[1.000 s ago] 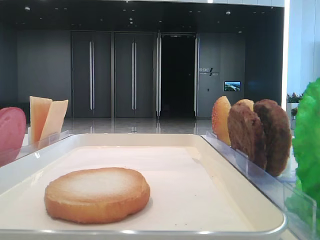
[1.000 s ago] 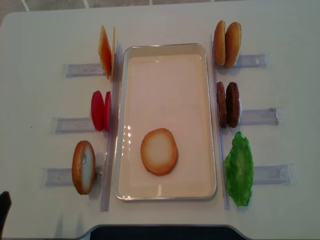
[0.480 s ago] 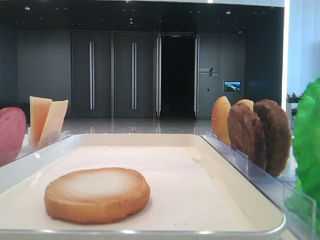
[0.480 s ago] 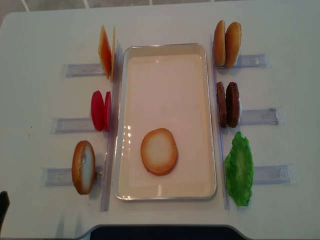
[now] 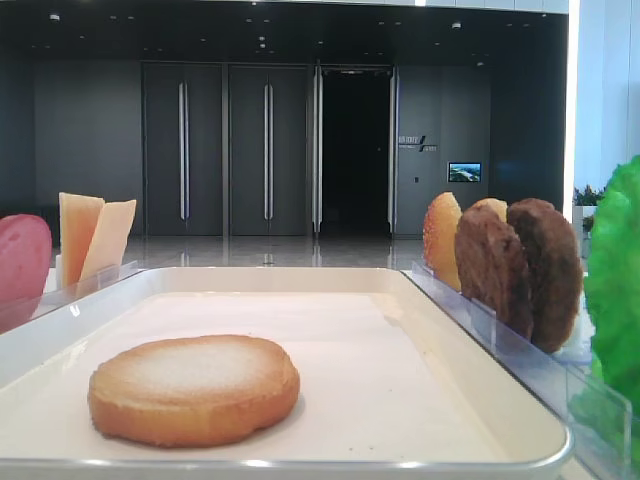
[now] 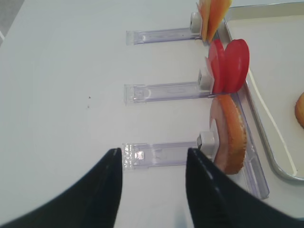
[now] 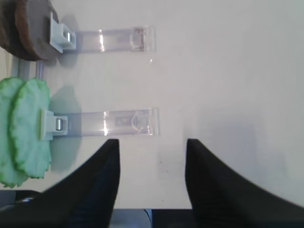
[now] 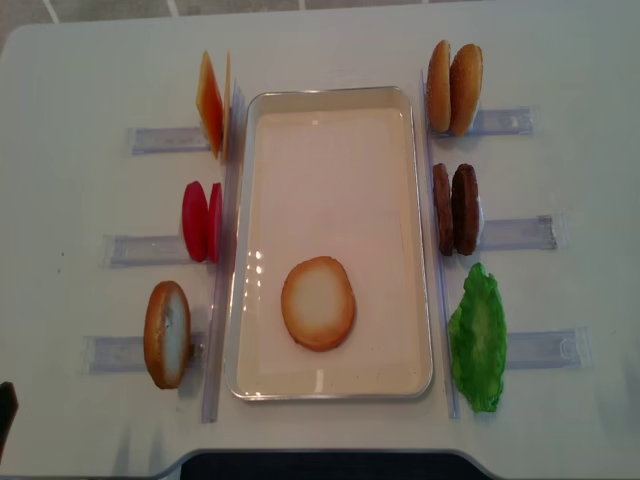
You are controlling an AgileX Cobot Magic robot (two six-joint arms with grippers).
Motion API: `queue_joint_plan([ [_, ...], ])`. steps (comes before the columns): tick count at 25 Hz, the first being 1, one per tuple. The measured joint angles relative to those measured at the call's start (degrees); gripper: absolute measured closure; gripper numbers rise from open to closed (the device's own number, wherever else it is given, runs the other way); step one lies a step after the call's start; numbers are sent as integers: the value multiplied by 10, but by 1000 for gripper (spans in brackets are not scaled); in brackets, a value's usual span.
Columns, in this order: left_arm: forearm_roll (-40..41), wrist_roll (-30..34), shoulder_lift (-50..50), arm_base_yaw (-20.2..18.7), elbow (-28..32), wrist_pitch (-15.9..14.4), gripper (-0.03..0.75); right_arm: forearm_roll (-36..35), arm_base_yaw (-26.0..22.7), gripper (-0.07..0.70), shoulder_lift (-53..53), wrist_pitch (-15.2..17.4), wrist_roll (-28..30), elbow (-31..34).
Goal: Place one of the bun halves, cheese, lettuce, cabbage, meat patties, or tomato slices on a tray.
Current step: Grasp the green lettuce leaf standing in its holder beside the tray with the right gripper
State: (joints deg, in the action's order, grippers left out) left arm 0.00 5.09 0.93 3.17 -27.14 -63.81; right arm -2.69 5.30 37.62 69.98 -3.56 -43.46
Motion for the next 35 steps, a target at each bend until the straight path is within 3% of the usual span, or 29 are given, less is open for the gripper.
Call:
queue_joint_plan([
  [9,0,0,0,0,0,0,378,-9,0,286,104,0,13,-2],
  [13,0,0,0,0,0,0,379,-84,12,261,105,1,84,-2],
  [16,0,0,0,0,0,0,379,-138,58,226,105,1,99,-3],
  [21,0,0,0,0,0,0,391,-144,171,214,105,1,29,-3],
  [26,0,0,0,0,0,0,418,-86,256,213,109,-23,-65,-3],
  [35,0,0,0,0,0,0,423,-64,269,213,184,-71,-119,-3],
])
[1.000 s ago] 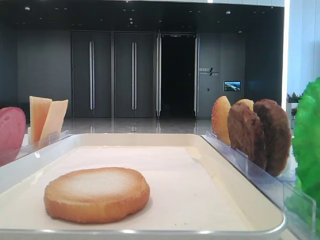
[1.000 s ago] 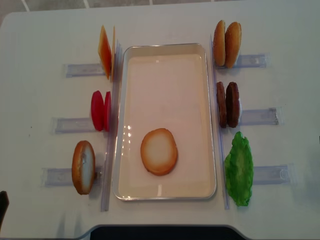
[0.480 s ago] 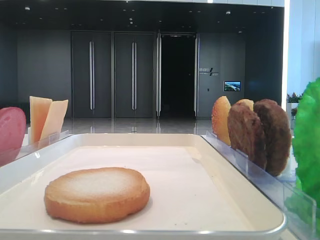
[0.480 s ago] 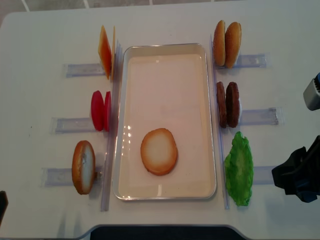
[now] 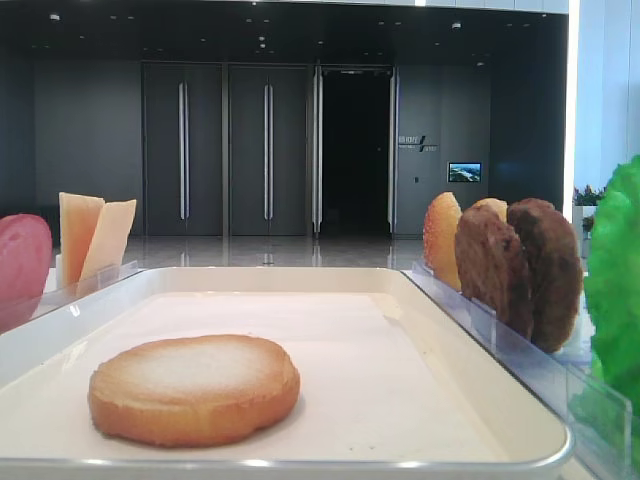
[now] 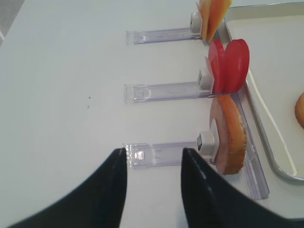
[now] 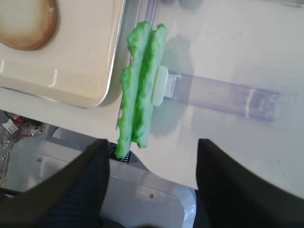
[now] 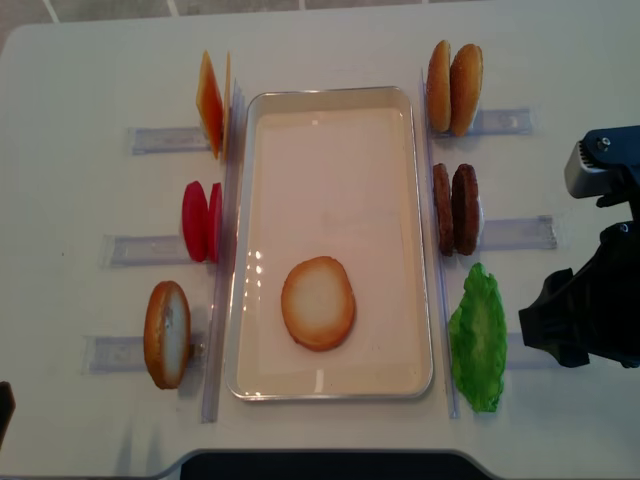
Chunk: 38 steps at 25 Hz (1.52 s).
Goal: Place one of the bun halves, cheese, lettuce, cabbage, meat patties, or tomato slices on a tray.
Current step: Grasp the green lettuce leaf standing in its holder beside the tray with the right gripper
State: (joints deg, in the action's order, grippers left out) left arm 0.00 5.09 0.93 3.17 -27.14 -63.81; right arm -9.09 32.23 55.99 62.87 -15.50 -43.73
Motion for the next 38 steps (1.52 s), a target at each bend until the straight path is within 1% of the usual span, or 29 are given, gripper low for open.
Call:
queue_joint_plan([
  [5,0,0,0,0,0,0,426,-2,0,212,44,-38,-1,0],
  [13,0,0,0,0,0,0,429,-42,0,213,107,-63,8,0],
  [19,0,0,0,0,0,0,429,-46,0,214,140,-82,25,0],
  [23,0,0,0,0,0,0,429,-46,0,233,144,-95,28,0],
  [29,0,0,0,0,0,0,429,-46,0,244,144,-98,29,0],
  [38,0,0,0,0,0,0,429,-46,0,288,144,-98,29,0],
])
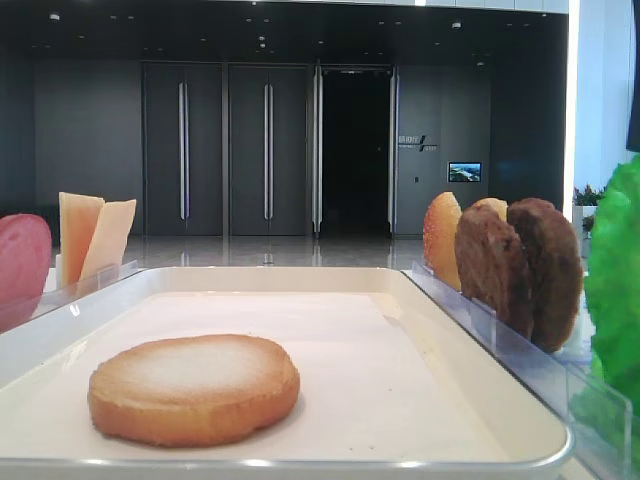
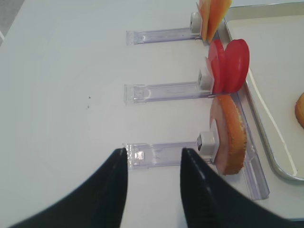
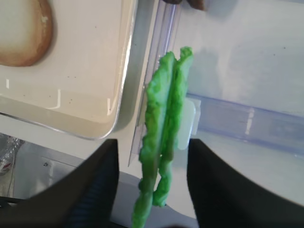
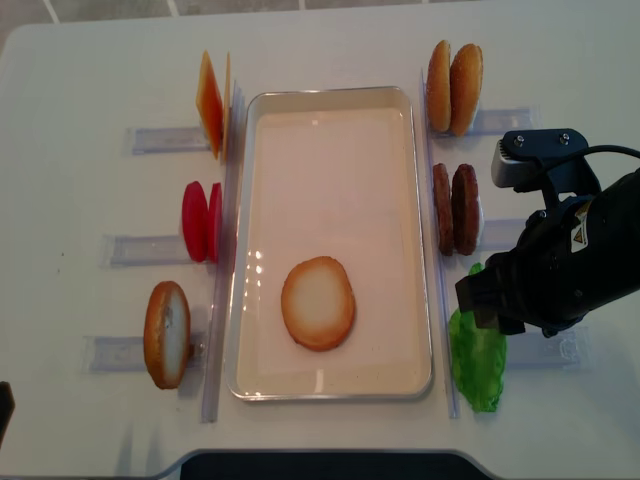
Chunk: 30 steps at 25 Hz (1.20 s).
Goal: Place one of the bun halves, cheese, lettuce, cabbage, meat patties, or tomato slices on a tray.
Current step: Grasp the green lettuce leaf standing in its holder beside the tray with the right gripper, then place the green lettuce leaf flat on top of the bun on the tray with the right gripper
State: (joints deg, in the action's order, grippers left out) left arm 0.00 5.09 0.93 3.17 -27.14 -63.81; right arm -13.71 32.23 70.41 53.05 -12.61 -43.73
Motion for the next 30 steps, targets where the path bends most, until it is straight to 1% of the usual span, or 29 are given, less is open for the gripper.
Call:
queue_joint_plan([
  [2,0,0,0,0,0,0,429,0,0,330,0,0,0,0],
  [5,0,0,0,0,0,0,429,0,0,437,0,0,0,0],
  [8,0,0,0,0,0,0,430,1,0,562,0,0,0,0],
  [9,0,0,0,0,0,0,429,1,0,580,0,0,0,0],
  [15,0,0,0,0,0,0,431,2,0,580,-2,8,-1,0],
  [19,0,0,0,0,0,0,431,-11,0,580,-23,36,-1,-14],
  [21,0,0,0,0,0,0,432,-23,0,580,-41,51,-1,-29],
  [26,0,0,0,0,0,0,432,-26,0,580,-81,95,-2,-65],
  [30,0,0,0,0,0,0,432,-33,0,580,-105,110,-3,-72],
])
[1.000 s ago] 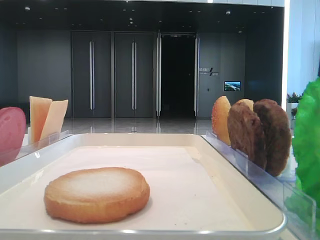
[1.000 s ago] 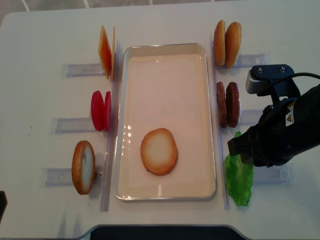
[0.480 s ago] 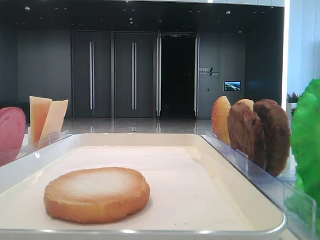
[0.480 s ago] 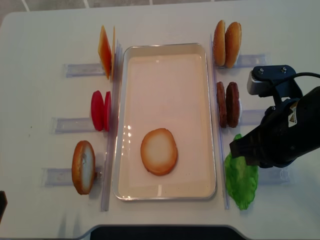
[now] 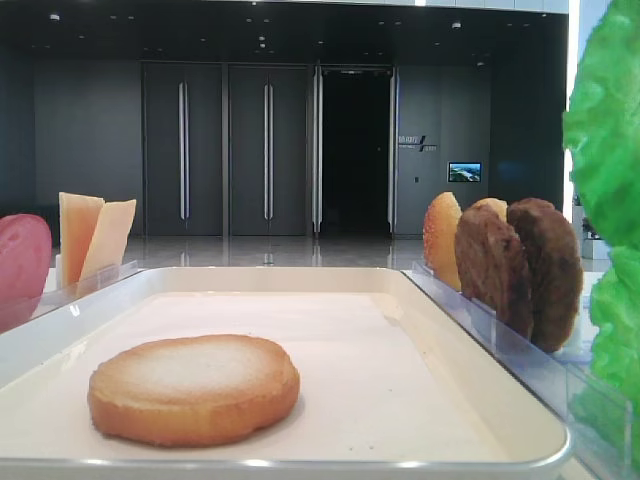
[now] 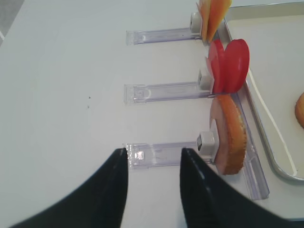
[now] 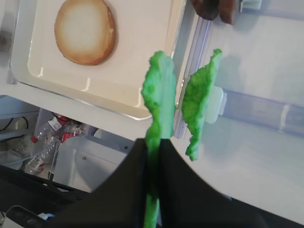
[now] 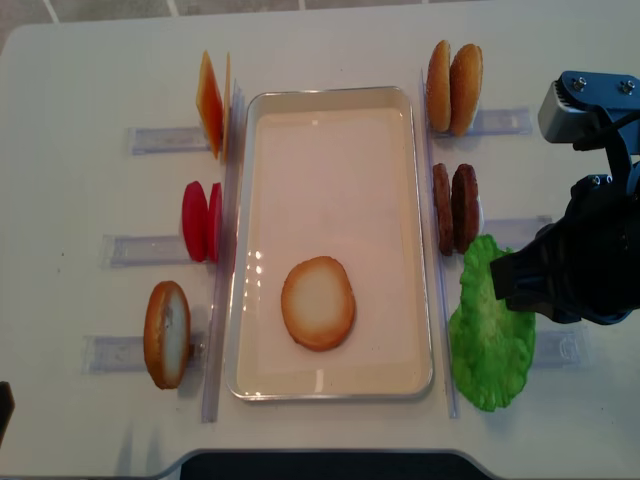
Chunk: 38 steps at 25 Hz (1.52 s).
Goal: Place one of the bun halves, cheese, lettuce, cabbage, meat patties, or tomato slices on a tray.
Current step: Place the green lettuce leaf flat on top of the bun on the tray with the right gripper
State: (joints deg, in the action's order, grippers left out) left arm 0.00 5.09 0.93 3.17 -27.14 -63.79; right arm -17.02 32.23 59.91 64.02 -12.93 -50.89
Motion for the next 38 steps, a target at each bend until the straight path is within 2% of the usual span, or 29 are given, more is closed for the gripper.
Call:
queue_joint_plan([
  [7,3,-3,0,0,0,0,432,-40,0,580,-1,-3,9,0],
  [13,4,-4,0,0,0,0,432,-170,32,580,4,-70,79,0],
  [15,4,-5,0,0,0,0,432,-223,45,580,19,-90,116,0],
  [18,4,-5,0,0,0,0,432,-296,57,580,57,-100,183,0],
  [24,4,-5,0,0,0,0,432,-484,58,580,155,-112,399,0],
  [30,5,-5,0,0,0,0,432,-625,58,580,261,-90,562,0],
  [33,5,-5,0,0,0,0,432,-661,58,580,301,-85,615,0],
  [38,5,-5,0,0,0,0,432,-679,48,580,351,-84,670,0],
])
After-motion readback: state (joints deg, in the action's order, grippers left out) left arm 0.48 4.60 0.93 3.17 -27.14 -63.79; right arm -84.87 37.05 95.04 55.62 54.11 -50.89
